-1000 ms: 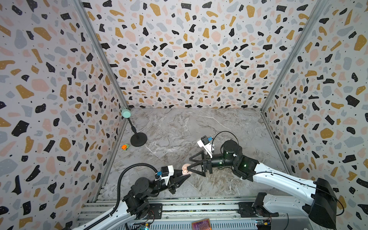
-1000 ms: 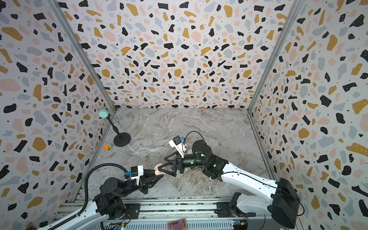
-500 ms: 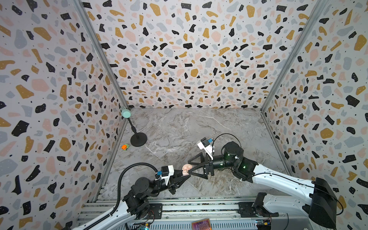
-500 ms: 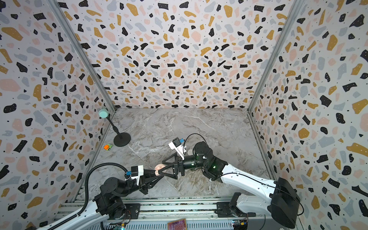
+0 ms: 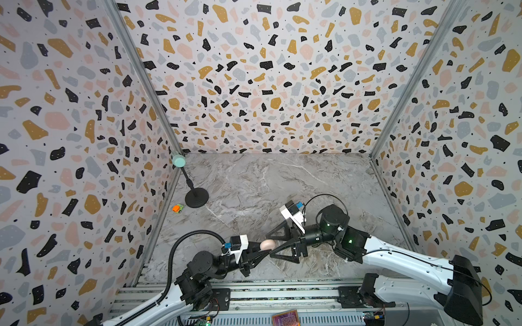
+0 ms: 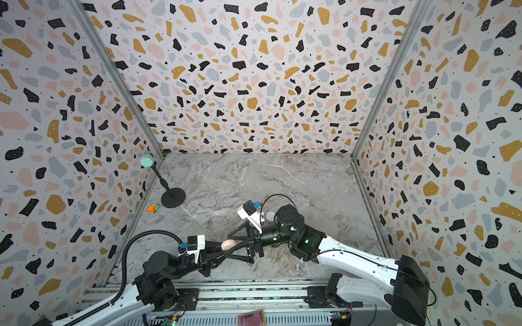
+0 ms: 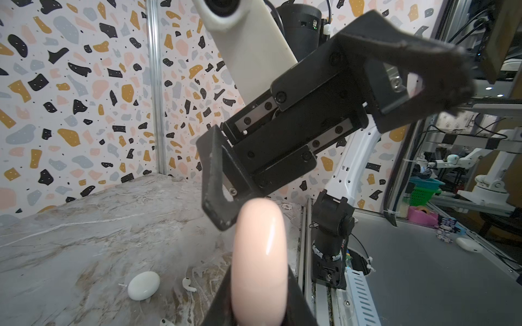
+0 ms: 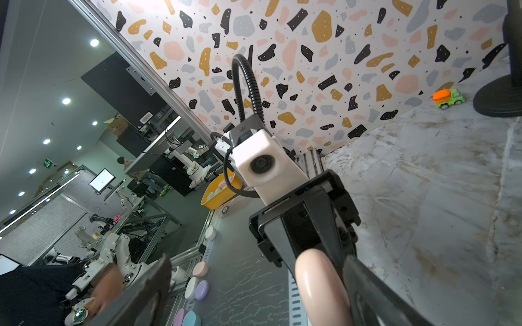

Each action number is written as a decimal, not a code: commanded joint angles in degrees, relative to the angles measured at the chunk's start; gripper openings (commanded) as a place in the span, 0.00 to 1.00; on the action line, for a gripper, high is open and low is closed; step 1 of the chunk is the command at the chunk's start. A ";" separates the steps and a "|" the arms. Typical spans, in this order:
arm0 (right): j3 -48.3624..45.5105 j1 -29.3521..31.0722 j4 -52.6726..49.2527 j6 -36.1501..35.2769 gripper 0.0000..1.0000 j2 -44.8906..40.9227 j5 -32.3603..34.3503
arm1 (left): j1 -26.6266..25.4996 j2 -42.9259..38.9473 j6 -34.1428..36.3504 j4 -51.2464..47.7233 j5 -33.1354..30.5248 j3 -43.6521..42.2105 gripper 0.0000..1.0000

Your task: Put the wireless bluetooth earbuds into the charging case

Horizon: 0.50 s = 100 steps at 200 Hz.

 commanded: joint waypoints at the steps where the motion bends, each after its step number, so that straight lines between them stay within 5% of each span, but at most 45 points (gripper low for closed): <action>1: 3.25 1.95 -0.96 -2.00 0.94 -4.58 -4.59 | 0.49 0.99 -1.22 1.58 -3.04 1.66 0.00; 37: 6.93 0.54 -15.28 -7.64 0.95 -14.85 15.80 | 0.54 1.91 -1.74 1.26 -3.51 2.02 0.00; 72: 10.53 -2.28 -27.78 -6.69 0.97 -22.01 43.66 | 0.49 2.57 -4.17 0.85 -6.18 2.81 0.00; 100: 11.62 -3.27 -36.46 -4.97 0.97 -22.59 57.58 | 0.62 6.03 -8.90 -3.94 -11.49 6.37 0.00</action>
